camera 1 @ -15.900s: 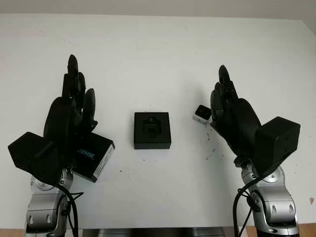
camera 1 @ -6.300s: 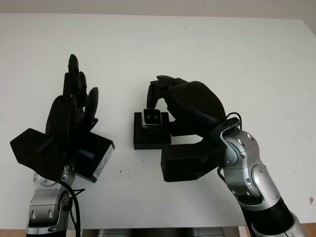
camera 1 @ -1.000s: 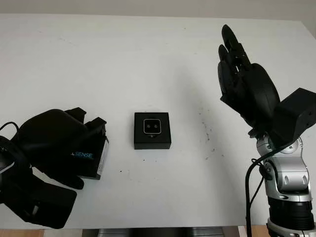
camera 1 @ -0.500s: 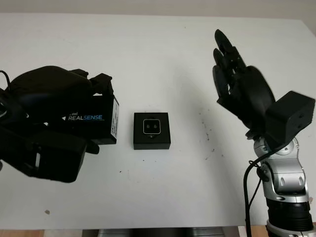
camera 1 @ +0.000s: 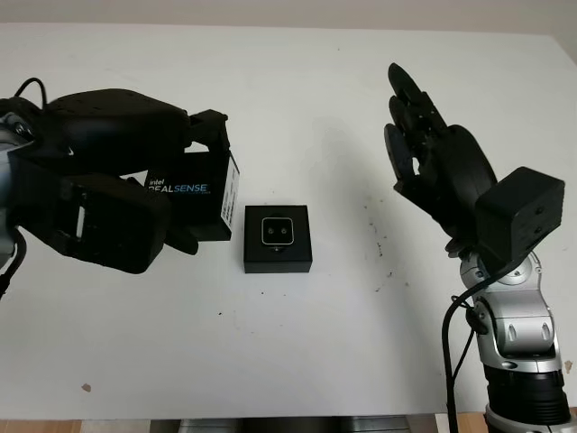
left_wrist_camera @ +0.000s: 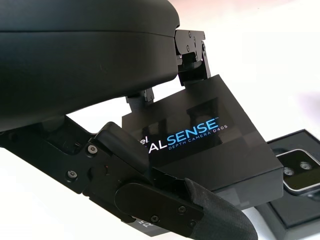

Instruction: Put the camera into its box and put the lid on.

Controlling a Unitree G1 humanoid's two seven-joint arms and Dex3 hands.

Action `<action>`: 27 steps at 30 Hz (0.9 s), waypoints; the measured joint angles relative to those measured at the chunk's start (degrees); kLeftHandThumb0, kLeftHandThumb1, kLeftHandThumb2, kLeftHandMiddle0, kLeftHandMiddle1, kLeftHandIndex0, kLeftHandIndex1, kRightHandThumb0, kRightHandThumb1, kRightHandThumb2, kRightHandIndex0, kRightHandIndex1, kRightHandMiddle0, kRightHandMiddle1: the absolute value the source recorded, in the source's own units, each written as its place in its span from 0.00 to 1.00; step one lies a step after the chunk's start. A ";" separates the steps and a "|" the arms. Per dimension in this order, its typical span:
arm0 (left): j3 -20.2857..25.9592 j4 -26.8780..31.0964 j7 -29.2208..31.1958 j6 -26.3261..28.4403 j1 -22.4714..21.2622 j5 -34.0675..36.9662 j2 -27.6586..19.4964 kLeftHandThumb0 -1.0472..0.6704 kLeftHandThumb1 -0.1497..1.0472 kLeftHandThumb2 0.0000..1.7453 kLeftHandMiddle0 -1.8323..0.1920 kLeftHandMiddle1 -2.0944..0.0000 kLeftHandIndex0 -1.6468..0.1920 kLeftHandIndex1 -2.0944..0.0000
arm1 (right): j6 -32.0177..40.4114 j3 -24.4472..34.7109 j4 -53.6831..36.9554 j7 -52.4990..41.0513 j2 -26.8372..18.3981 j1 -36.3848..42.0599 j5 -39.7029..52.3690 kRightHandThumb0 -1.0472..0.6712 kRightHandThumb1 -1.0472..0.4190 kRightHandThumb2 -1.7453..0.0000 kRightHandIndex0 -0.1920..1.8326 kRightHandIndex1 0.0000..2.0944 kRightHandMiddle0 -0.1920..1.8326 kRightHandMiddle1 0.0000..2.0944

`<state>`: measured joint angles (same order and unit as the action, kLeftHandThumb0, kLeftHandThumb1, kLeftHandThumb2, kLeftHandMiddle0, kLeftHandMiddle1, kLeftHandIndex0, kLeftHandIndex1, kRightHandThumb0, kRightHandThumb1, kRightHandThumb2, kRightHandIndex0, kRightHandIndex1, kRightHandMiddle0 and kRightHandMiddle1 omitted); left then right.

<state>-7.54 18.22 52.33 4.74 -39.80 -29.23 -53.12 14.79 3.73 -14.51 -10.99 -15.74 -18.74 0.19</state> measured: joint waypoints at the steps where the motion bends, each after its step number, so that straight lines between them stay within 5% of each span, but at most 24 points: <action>1: -0.99 -0.20 0.02 0.83 -0.72 -1.02 0.73 0.38 1.00 0.18 0.47 0.00 0.63 0.00 | 0.00 -0.04 0.01 0.04 0.11 0.01 0.18 0.16 0.00 0.66 0.08 0.03 0.08 0.06; 8: -5.94 -0.99 -0.28 6.49 -3.50 -8.80 7.33 0.41 1.00 0.20 0.42 0.00 0.62 0.00 | 0.26 -0.17 -0.01 0.30 0.61 0.02 0.36 0.16 0.00 0.66 0.07 0.03 0.07 0.06; 17: -7.54 -1.62 -3.13 4.05 -3.52 -12.63 10.94 0.43 1.00 0.21 0.42 0.00 0.71 0.00 | 0.26 -0.52 0.00 0.82 0.64 0.02 -0.51 0.16 0.00 0.65 0.08 0.03 0.08 0.07; 27: -8.79 -2.17 3.26 7.37 -4.36 -11.56 13.45 0.43 1.00 0.24 0.30 0.00 0.56 0.00 | 0.07 -0.57 0.13 1.63 1.33 -0.09 -0.63 0.17 0.00 0.66 0.09 0.03 0.07 0.08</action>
<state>-16.33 16.05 55.59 12.11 -44.16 -40.80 -39.67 14.86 3.16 -14.37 -9.36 -14.41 -18.83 -0.44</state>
